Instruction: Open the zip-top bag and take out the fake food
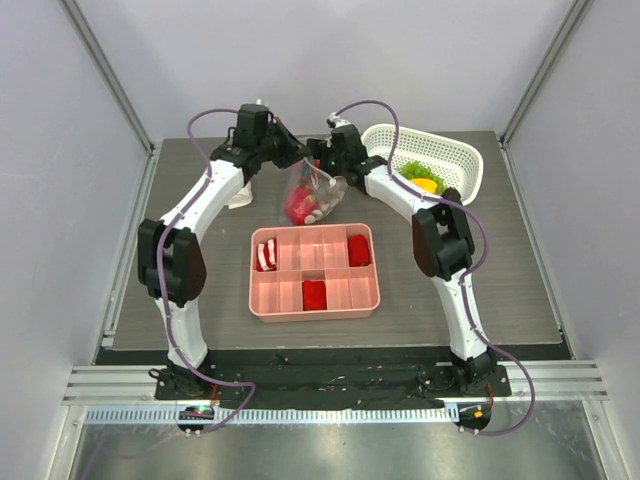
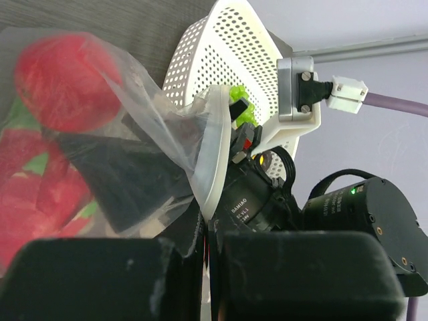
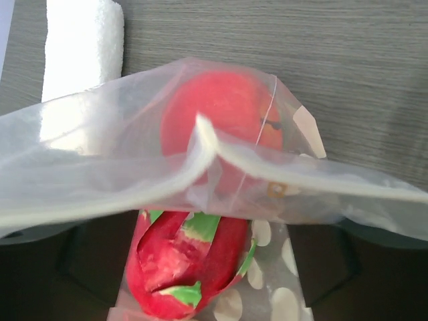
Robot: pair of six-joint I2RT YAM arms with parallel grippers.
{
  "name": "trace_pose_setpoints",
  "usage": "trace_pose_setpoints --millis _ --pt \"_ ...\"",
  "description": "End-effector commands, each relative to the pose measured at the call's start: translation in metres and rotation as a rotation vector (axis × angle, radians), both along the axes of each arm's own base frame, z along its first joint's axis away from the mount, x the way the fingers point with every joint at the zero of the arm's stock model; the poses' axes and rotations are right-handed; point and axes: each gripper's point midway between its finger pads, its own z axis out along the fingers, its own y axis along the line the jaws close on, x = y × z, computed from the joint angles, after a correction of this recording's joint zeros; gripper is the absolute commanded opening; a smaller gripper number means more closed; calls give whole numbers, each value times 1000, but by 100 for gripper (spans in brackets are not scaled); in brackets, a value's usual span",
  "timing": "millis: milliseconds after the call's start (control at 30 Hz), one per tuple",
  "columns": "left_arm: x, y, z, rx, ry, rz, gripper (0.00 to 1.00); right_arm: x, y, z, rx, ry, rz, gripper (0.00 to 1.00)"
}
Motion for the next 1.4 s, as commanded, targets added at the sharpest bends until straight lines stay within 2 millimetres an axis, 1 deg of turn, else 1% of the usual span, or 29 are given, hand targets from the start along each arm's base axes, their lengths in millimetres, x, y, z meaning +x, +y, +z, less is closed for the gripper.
trace_pose_setpoints --millis 0,200,300,333,433,467,500,533,567,600,633,667,700,767,800,867,900,933,967,1000,1033,1100,1167,1200,1233,1267,1300,1333,1367 --pt "-1 -4 14 5 -39 -24 0 23 2 28 10 -163 -7 99" --pt "0 -4 15 18 -34 -24 0 37 14 25 48 -255 25 99" --pt "1 -4 12 30 -27 -33 0 39 25 25 84 -298 39 100" --pt "0 -3 12 35 -22 -35 0 39 27 15 80 -285 39 100" --pt "0 -4 8 48 -6 -50 0 34 39 9 109 -289 74 100" --pt "2 -6 2 51 6 -56 0 35 37 9 98 -296 59 100" --pt "1 -9 3 46 9 -72 0 36 33 7 79 -285 29 100" --pt "3 -13 10 39 -6 -79 0 38 28 8 70 -284 10 99" --pt "4 -15 9 35 -4 -81 0 38 26 17 69 -294 3 100" --pt "4 -18 12 20 -4 -91 0 39 24 20 52 -286 10 100" --pt "6 -22 18 -5 -7 -87 0 38 22 22 39 -284 23 100" --pt "8 -25 30 -27 -31 -89 0 37 20 32 26 -296 32 100" --pt "9 -29 35 -42 -39 -89 0 35 15 33 -16 -299 41 100" --pt "9 -32 48 -88 -42 -73 0 34 8 43 -53 -304 35 100" --pt "9 -33 60 -112 -68 -65 0 29 4 38 -88 -269 43 99" --pt "7 -30 74 -163 -68 -18 0 26 -4 42 -131 -266 56 100" --pt "7 -29 74 -181 -76 -1 0 20 -7 45 -147 -251 69 100" --pt "0 -25 90 -213 -101 14 0 17 -7 48 -154 -253 82 100" --pt "0 -21 94 -243 -99 47 0 15 -9 49 -157 -248 85 100" --pt "-3 -19 87 -248 -80 65 0 12 -9 51 -154 -244 93 100" --pt "-5 -13 99 -269 -107 77 0 11 -6 53 -151 -249 110 100" --pt "-6 -8 96 -297 -88 102 0 12 0 54 -126 -255 131 99" --pt "-6 -1 81 -299 -60 116 0 16 4 44 -121 -248 136 100" --pt "-4 4 75 -294 -51 123 0 20 8 49 -107 -263 131 100" --pt "-5 7 63 -282 -32 128 0 25 10 36 -110 -250 130 100" --pt "-3 16 61 -280 -35 144 0 27 13 33 -94 -245 130 100" --pt "-2 20 55 -278 -24 144 0 32 19 40 -74 -264 133 99" --pt "-3 22 44 -270 -4 146 0 35 21 38 -64 -266 126 99" --pt "-2 28 42 -269 -3 152 0 36 25 30 -56 -263 122 100"
